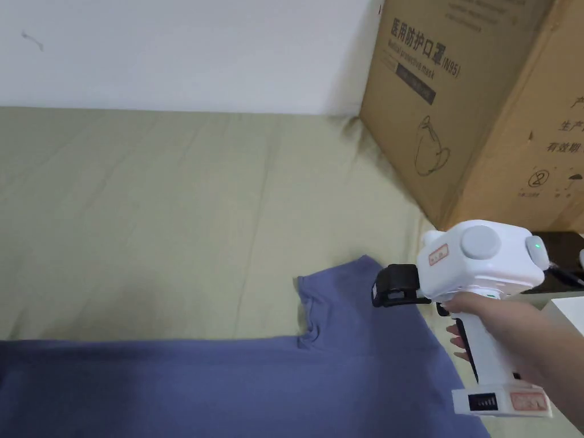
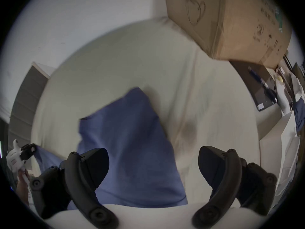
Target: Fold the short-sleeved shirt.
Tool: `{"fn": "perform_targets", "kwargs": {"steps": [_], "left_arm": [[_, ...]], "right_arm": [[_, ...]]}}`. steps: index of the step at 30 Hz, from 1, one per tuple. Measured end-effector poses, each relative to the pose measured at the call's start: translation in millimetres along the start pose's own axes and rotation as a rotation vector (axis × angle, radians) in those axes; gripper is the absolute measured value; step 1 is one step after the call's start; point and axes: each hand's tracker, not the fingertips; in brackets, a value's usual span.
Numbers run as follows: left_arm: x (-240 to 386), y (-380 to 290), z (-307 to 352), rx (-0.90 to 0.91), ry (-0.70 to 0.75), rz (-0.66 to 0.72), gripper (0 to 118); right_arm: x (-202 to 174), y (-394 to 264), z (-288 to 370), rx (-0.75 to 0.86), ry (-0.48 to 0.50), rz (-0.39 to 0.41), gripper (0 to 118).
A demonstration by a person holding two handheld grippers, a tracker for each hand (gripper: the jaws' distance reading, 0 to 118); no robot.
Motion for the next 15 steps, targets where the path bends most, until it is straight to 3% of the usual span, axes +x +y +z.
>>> {"fn": "perform_targets", "kwargs": {"steps": [2,4,6,7,15], "left_arm": [[1.6,-1.5,-1.8,-0.01,0.013,-0.021,1],[2.9,-1.6,-2.9,-0.012,0.014,-0.026,1],[0.2,0.4,-4.9,-0.018,0.014,-0.025,1],[0.0,1.0,-4.5,-0.02,0.014,-0.024,1],[-8.6,16.6,29.3,0.045,-0.011,0.043,1]], "right_arm": [[-3.4,-3.7,-7.8,-0.007,-0.027,0.012,98],[-9.9,-8.1,-2.8,0.032,-0.124,0.071,55],[-9.6,-5.9,5.0,0.053,-0.017,0.069,1],[-9.8,-6.6,11.4,0.058,-0.054,0.066,1],[12.5,-14.2,87.4,0.235,0.112,-0.039,1]]}}
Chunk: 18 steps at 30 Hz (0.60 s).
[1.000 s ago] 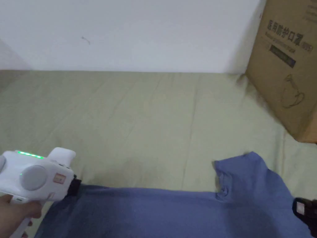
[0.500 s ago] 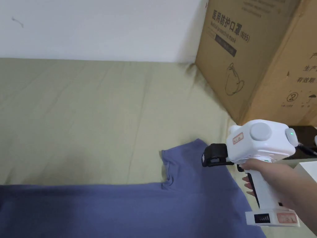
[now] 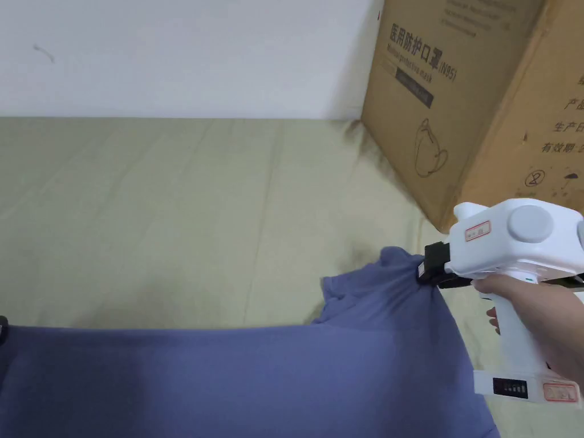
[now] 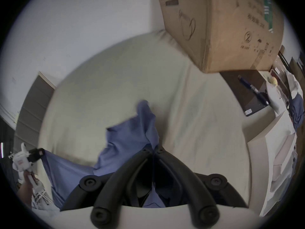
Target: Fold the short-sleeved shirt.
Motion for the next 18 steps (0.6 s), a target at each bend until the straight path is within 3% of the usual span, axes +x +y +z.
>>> {"fn": "perform_targets", "kwargs": {"steps": [7,11,14,18], "left_arm": [[-12.6,23.7,36.1,0.125,-0.025,0.074,1],[-15.4,25.3,50.7,0.12,-0.029,0.048,1],[-15.2,6.4,62.5,0.121,-0.03,0.027,1],[-17.8,-45.6,80.6,0.106,-0.044,0.03,1]], "right_arm": [[-18.9,23.7,61.4,0.188,0.015,0.01,1],[-24.5,24.0,83.2,0.184,0.037,0.013,1],[-26.1,-2.5,94.3,0.185,0.011,0.08,1],[-10.2,-66.9,110.2,0.169,0.019,0.089,1]]}}
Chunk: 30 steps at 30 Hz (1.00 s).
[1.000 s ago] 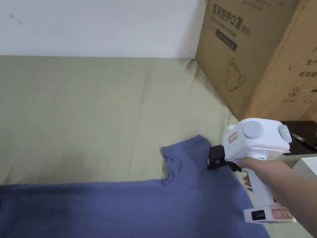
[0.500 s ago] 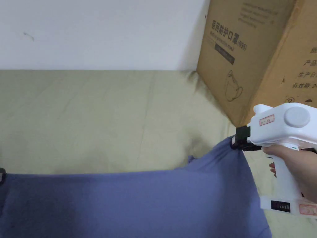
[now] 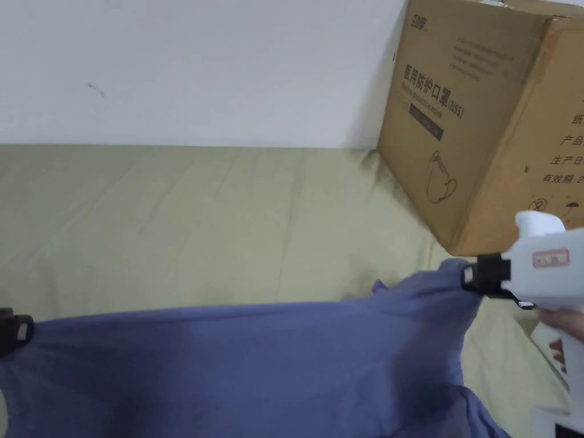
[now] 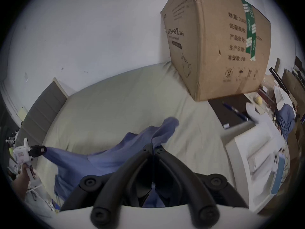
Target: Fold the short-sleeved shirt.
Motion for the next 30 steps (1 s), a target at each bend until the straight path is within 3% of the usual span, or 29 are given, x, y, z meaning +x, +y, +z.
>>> {"fn": "perform_targets", "kwargs": {"steps": [6,9,14,18,19,21,22,23,26,30], "left_arm": [[-1.5,-96.2,59.0,-0.014,-0.065,0.065,1],[1.1,-132.9,77.4,-0.033,-0.078,0.065,1],[-2.3,-164.8,65.2,-0.096,-0.059,0.104,1],[-2.2,-173.1,44.9,-0.131,-0.029,0.101,6],[-1.4,-173.1,42.1,-0.143,-0.014,0.099,14],[0.7,-175.7,41.3,-0.15,0.002,0.091,65],[0.8,-175.0,42.3,-0.152,0.009,0.077,94],[2.3,-173.3,44.1,-0.159,0.024,0.065,118],[4.4,-164.5,70.2,-0.087,0.012,0.079,116],[12.2,-141.1,119.8,0.073,-0.065,0.168,116]], "right_arm": [[25.9,-106.1,45.9,-0.077,-0.012,-0.007,1],[36.7,-143.1,62.5,-0.095,-0.016,-0.053,1],[46.5,-181.1,51.7,-0.169,-0.058,-0.138,1],[49.2,-190.7,23.4,-0.201,-0.106,-0.107,1],[45.6,-190.8,20.6,-0.201,-0.114,-0.1,5],[38.4,-190.2,18.7,-0.191,-0.15,-0.05,35],[34.9,-189.3,20.4,-0.186,-0.153,-0.025,67],[32.0,-187.6,23.2,-0.18,-0.163,-0.009,114],[18.0,-178.1,55.2,-0.053,-0.141,-0.014,108],[-20.2,-160.8,109.1,0.059,-0.057,0.011,111]]}}
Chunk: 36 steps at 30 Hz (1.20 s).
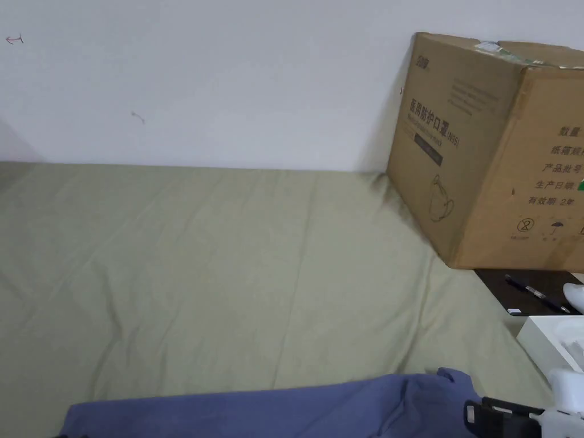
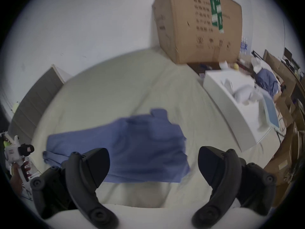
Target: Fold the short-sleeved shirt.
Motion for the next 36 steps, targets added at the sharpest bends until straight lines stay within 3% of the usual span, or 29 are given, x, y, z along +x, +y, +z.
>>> {"fn": "perform_targets", "kwargs": {"steps": [4,7,9,10,11,12,19,22,24,27,29,30,31,32,33,36], "left_arm": [[28.5,19.0,49.2,0.177,-0.082,0.042,116],[52.3,19.2,82.5,0.374,-0.084,-0.006,112],[66.8,16.1,100.4,0.481,-0.089,-0.063,86],[74.3,14.3,108.1,0.53,-0.067,-0.098,59],[78.5,11.8,111.7,0.561,-0.042,-0.132,18],[84.9,9.5,115.5,0.594,0.008,-0.17,0],[70.4,8.3,129.2,0.696,0.063,-0.227,0],[27.0,47.4,101.0,0.367,-0.063,-0.21,0],[-16.0,67.3,59.8,0.092,-0.17,-0.091,0],[-83.2,68.3,-4.6,-0.145,-0.302,0.191,0],[-125.7,60.2,-36.5,-0.25,-0.403,0.371,2],[-143.4,54.5,-50.6,-0.272,-0.462,0.446,18],[-144.8,47.0,-57.5,-0.275,-0.492,0.431,52],[-148.2,42.1,-65.5,-0.27,-0.491,0.418,105],[-153.4,36.6,-77.9,-0.311,-0.507,0.395,118],[-146.8,25.5,-98.0,-0.38,-0.609,0.512,118]], "right_arm": [[-59.9,16.1,56.5,0.238,0.097,0.052,113],[-102.1,16.4,93.3,0.474,0.189,0.057,109],[-126.0,11.1,111.4,0.595,0.198,0.065,82],[-135.8,8.0,113.8,0.635,0.174,0.071,53],[-144.3,4.9,117.1,0.674,0.149,0.077,8],[-151.8,2.0,119.2,0.71,0.124,0.083,0],[-159.1,5.6,121.0,0.694,0.161,0.069,0],[-156.2,6.2,119.9,0.658,0.155,0.087,0],[-155.1,6.8,117.8,0.63,0.155,0.114,0],[-160.6,4.8,109.8,0.569,0.151,0.17,0],[-163.2,4.3,105.7,0.54,0.148,0.197,0],[-169.7,1.6,103.9,0.541,0.14,0.207,0],[-172.1,0.7,102.8,0.544,0.132,0.213,0],[-174.1,1.4,101.3,0.543,0.126,0.218,0],[-176.1,3.6,98.6,0.533,0.125,0.222,0],[-184.5,7.2,88.1,0.478,0.126,0.234,0]]}}
